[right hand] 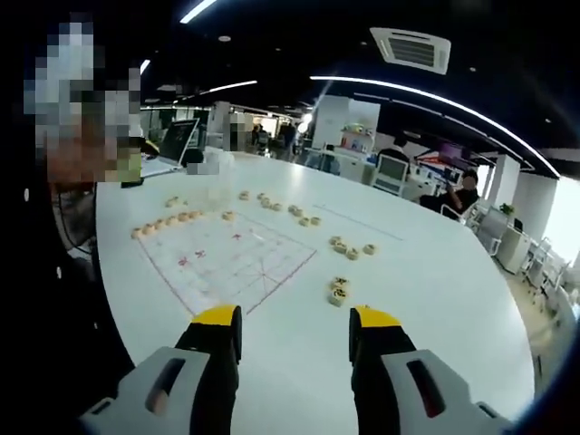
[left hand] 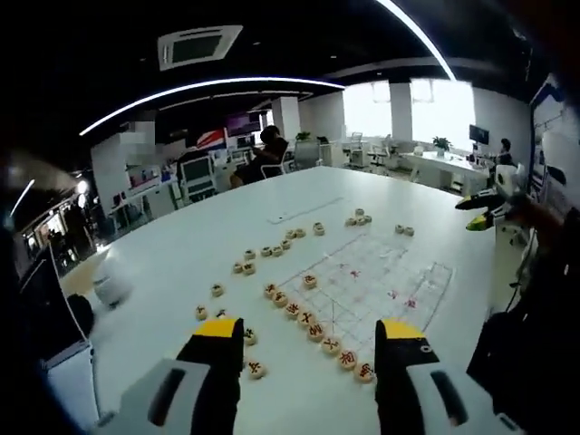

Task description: Pick up the chess pieces one by one and place each piece onto its starting position on the chessboard, setting the pieces on their correct points until all the chess pieces are arranged in the starting layout

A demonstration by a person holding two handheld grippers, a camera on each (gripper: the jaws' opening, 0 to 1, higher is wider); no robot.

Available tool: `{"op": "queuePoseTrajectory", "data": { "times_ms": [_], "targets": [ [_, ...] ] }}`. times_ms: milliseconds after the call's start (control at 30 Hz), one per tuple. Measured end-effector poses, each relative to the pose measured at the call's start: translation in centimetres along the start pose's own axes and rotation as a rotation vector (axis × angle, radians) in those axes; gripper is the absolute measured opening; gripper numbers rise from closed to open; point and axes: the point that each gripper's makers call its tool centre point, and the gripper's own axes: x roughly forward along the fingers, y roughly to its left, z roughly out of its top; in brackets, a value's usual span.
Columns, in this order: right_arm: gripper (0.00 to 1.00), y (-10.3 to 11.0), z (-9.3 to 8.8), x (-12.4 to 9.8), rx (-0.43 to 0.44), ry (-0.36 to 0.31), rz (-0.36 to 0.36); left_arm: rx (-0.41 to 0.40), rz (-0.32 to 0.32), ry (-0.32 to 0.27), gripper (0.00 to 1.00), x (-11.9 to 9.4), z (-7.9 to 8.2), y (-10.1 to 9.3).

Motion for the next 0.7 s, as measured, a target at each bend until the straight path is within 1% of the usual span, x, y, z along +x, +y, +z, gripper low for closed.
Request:
{"op": "queuePoseTrajectory", "data": {
  "times_ms": [67,133,200,233,300,333,400,433,467,600,667,700],
  "targets": [
    [0.5,-0.3,0.3,-0.2,-0.005,0.004,0.01,0.017,-0.02,0.011,0.59,0.8,1.1,0.1],
    [0.49,-0.3,0.3,-0.2,-0.013,0.013,0.023,0.064,-0.029,0.03,0.59,1.9,2.3,0.5],
    [0.49,-0.5,0.5,-0.2,-0.029,0.025,0.031,0.105,-0.059,0.039,0.59,3.3,3.7,0.6],
    [0.49,-0.6,0.6,-0.1,-0.031,0.028,0.035,0.104,-0.066,0.044,0.59,3.8,4.2,0.7],
    [0.49,-0.4,0.7,0.0,-0.043,0.04,0.053,0.155,-0.113,0.054,0.59,5.5,5.6,0.5],
    [0.49,-0.4,0.9,0.1,-0.048,0.044,0.061,0.167,-0.135,0.057,0.59,6.4,6.2,0.5],
    [0.49,-0.5,1.2,0.1,-0.056,0.049,0.073,0.169,-0.146,0.07,0.59,8.3,7.3,0.8],
    [0.49,-0.7,1.3,0.1,-0.066,0.048,0.073,0.176,-0.169,0.088,0.58,9.4,7.8,0.8],
    [0.49,-0.9,1.5,0.1,-0.076,0.05,0.07,0.172,-0.171,0.089,0.58,10.3,8.3,0.9],
    [0.48,-2.0,1.8,-0.2,-0.097,0.062,0.061,0.2,-0.189,0.103,0.56,13.3,9.5,1.2],
    [0.48,-2.3,2.0,-0.3,-0.095,0.064,0.062,0.211,-0.204,0.117,0.56,14.8,9.7,1.1],
    [0.48,-2.3,2.1,-0.2,-0.095,0.066,0.062,0.231,-0.217,0.131,0.56,15.6,9.7,1.0]
  ]
}}
